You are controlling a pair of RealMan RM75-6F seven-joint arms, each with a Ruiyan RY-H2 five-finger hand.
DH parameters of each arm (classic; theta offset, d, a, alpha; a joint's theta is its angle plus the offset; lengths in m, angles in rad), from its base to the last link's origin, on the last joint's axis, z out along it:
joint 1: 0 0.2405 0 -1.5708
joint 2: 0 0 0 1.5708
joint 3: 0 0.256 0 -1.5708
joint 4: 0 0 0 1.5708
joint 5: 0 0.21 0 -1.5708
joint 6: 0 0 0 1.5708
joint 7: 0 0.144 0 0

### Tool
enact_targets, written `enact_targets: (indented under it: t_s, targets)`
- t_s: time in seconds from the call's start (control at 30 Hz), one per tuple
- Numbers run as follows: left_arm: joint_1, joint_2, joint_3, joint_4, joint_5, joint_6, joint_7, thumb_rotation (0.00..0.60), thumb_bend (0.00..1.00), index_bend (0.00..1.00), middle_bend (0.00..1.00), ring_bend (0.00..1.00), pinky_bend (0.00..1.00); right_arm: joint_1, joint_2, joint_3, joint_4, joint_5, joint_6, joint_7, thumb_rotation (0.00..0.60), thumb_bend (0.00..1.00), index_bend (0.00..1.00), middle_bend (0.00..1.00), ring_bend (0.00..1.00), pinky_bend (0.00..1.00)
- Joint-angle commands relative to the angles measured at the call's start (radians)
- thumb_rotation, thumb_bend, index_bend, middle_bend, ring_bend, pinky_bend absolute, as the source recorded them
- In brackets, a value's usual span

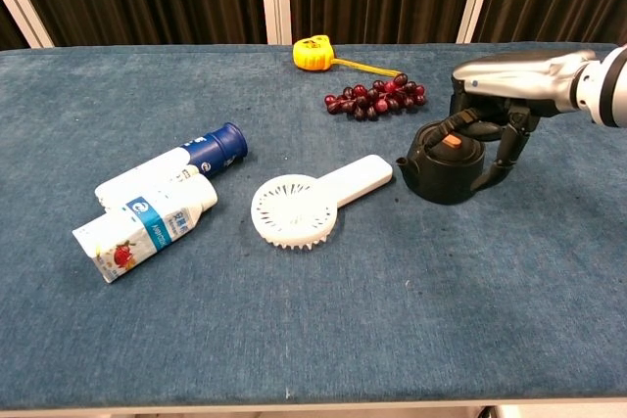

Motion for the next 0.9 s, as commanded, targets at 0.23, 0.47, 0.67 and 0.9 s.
enact_targets:
  t_s: [0.23,0.47,0.67,0.9]
  targets:
    - [0.000,0.006,0.001,-0.010,-0.001,0.000,0.010,0.600,0.11,0.11,0.13,0.05,0.01,-0.016,-0.010,0.025,0.040,-0.083,0.025,0.142,0.573,0.00,1.00,1.00,1.00,0.36]
    - [0.000,0.010,-0.001,-0.022,0.000,0.003,0.020,0.600,0.11,0.11,0.13,0.05,0.01,-0.033,0.018,0.031,0.032,-0.168,0.075,0.224,0.409,0.00,1.00,1.00,1.00,0.36]
    - [-0.001,0.012,-0.001,-0.026,0.001,0.004,0.025,0.600,0.11,0.11,0.13,0.05,0.01,-0.053,0.042,0.028,0.015,-0.229,0.135,0.248,0.350,0.00,1.00,1.00,1.00,0.43]
    - [0.000,0.015,-0.002,-0.030,0.003,0.009,0.026,0.600,0.11,0.12,0.13,0.05,0.01,-0.078,0.048,0.026,-0.008,-0.254,0.195,0.214,0.391,0.29,1.00,1.00,1.00,0.50]
